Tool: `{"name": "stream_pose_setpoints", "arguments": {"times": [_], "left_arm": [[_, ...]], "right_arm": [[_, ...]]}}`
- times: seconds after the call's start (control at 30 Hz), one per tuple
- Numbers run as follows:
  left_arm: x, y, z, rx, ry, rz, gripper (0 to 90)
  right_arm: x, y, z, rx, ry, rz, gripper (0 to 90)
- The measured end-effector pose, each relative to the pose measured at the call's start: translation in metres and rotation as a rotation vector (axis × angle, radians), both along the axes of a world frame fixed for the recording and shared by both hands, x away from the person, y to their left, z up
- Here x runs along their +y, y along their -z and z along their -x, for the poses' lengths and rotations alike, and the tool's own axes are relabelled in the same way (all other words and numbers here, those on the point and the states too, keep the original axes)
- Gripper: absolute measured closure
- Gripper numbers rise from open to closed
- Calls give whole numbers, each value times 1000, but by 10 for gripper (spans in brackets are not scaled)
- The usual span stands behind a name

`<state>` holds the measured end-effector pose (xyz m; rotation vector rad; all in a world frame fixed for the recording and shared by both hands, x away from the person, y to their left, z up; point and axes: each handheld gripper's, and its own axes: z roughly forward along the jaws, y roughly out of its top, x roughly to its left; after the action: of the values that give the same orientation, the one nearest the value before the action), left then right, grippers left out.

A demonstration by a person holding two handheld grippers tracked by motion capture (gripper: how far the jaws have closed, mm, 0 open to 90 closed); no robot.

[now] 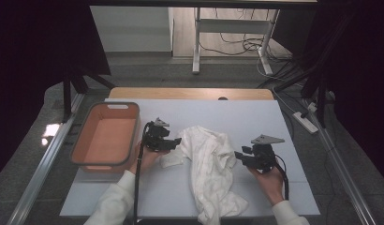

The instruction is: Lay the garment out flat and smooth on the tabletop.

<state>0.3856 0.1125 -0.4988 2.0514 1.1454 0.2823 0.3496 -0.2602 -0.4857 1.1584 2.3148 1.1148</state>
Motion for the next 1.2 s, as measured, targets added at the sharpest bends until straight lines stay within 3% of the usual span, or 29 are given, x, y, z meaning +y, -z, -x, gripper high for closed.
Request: {"name": "stream_pose_setpoints", "arguments": {"times": [0.07, 0.17, 0.33, 0.43, 0.53, 0.63, 0.8, 0.9, 1.2], "left_arm": [[0, 0, 0, 0, -1, 2, 357], [1, 0, 0, 0, -2, 4, 356], [1, 0, 1, 0, -2, 5, 356], [1, -2, 2, -7, -2, 6, 357], [1, -3, 3, -9, -7, 8, 357], [2, -3, 4, -11, -8, 8, 357], [3, -5, 5, -20, -9, 6, 356], [4, -5, 5, -20, -13, 12, 357], [4, -8, 4, -29, -10, 18, 357]], "right_arm": [[0, 9, -1, 30, -8, 25, 550], [5, 14, -1, 34, -31, 71, 544], [12, 27, -8, 62, -40, 96, 551], [17, 34, -13, 77, -61, 94, 619], [20, 33, -12, 64, -84, 104, 808], [19, 30, -10, 39, -80, 156, 848], [0, 18, -10, 4, -15, 174, 849], [-22, 11, -10, 6, 57, 143, 849], [-90, -2, 5, 2, 231, 128, 847]]}}
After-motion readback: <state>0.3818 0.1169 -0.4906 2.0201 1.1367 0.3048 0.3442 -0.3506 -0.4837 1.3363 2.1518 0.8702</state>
